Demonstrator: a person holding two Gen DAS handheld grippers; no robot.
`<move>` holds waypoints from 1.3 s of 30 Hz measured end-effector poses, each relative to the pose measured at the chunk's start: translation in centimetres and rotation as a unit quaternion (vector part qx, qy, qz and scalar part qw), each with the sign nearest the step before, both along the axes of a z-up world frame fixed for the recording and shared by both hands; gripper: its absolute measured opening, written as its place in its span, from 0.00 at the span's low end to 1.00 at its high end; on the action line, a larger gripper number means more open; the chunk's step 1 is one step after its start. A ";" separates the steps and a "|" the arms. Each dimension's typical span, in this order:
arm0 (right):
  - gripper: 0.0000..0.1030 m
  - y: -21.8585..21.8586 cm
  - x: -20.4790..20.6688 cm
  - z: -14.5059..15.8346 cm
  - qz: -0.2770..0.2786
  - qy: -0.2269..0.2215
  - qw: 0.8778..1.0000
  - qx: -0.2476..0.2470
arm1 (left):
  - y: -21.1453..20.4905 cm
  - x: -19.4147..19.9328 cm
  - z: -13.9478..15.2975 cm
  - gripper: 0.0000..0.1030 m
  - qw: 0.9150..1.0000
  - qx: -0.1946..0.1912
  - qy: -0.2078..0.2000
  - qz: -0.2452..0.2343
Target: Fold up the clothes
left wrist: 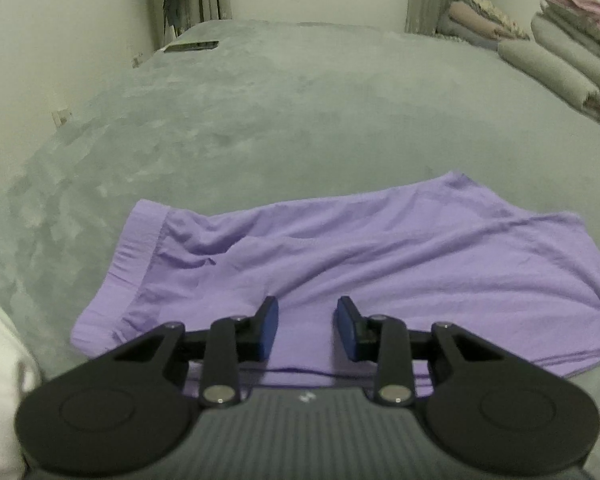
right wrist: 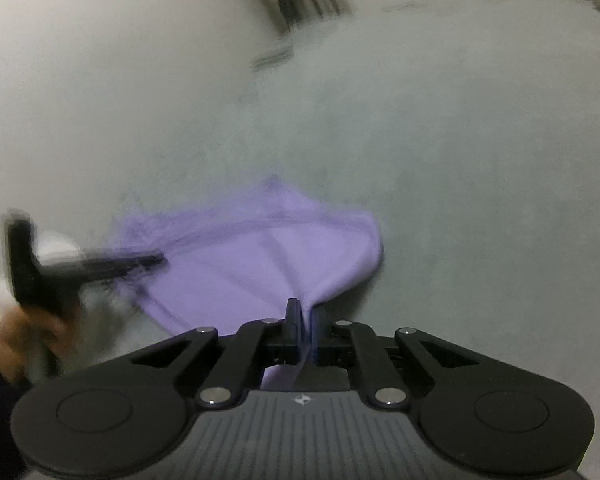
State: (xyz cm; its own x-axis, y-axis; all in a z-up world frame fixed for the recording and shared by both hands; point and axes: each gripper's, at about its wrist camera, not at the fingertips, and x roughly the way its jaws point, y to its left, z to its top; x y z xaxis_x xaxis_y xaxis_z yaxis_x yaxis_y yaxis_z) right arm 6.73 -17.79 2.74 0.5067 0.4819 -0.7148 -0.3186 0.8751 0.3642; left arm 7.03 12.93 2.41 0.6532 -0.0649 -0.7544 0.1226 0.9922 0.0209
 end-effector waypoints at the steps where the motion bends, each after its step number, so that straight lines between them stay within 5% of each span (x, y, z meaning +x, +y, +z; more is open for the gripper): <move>1: 0.05 0.2 0.3 -0.7 0.006 0.010 1.000 -0.011 | -0.1 -0.1 0.1 0.30 1.000 0.005 0.001 -0.001; 3: 0.08 -0.5 0.6 -0.5 -0.002 0.011 1.000 0.007 | -0.1 -0.3 0.4 0.31 1.000 0.005 0.002 -0.001; 5: 0.43 -1.2 0.7 0.4 -0.026 -0.016 0.999 0.016 | 0.2 -0.3 0.8 0.32 1.000 -0.009 -0.006 0.000; 7: 0.60 -1.8 1.2 0.7 -0.057 -0.042 0.997 0.032 | 0.3 -0.3 1.0 0.33 1.000 -0.015 -0.011 -0.004; 10: 0.59 -3.5 2.8 -0.3 -0.117 -0.031 0.987 0.110 | 0.0 -0.2 0.8 0.33 1.000 -0.009 -0.016 -0.012; 12: 0.41 -3.4 3.8 -1.5 -0.134 -0.010 0.982 0.129 | -0.1 -0.1 0.5 0.33 1.000 -0.006 -0.015 -0.012; 13: 0.23 -3.3 4.4 -2.1 -0.142 0.000 0.981 0.136 | 0.1 0.0 0.4 0.33 1.000 -0.010 -0.014 -0.009; 14: 0.19 -3.2 4.9 -2.6 -0.149 0.010 0.978 0.143 | 0.2 0.1 0.3 0.33 1.000 -0.013 -0.012 -0.006; 18: 0.19 -2.0 5.5 -3.5 -0.160 0.001 0.978 0.131 | 0.0 0.2 -0.1 0.34 1.000 0.006 -0.016 0.006; 20: 0.08 -1.4 5.7 -3.2 -0.159 -0.021 0.982 0.099 | -0.4 0.2 -0.2 0.36 0.999 0.023 -0.020 0.010; 25: 0.08 -0.4 4.7 -1.4 -0.146 -0.089 0.984 0.050 | -0.6 0.1 -0.3 0.38 0.999 0.030 -0.022 0.014; 31: 0.10 -0.4 5.2 -3.0 -0.155 -0.063 0.985 0.037 | -0.8 -0.2 -0.3 0.39 0.999 0.033 -0.027 0.018; 35: 0.29 -1.0 4.7 -2.3 -0.174 -0.079 0.980 0.047 | -1.1 -0.2 -0.2 0.43 0.999 0.041 -0.031 0.019; 39: 0.31 -0.5 4.6 -3.0 -0.170 -0.071 0.982 0.051 | -1.1 -0.3 -0.3 0.43 0.998 0.045 -0.032 0.020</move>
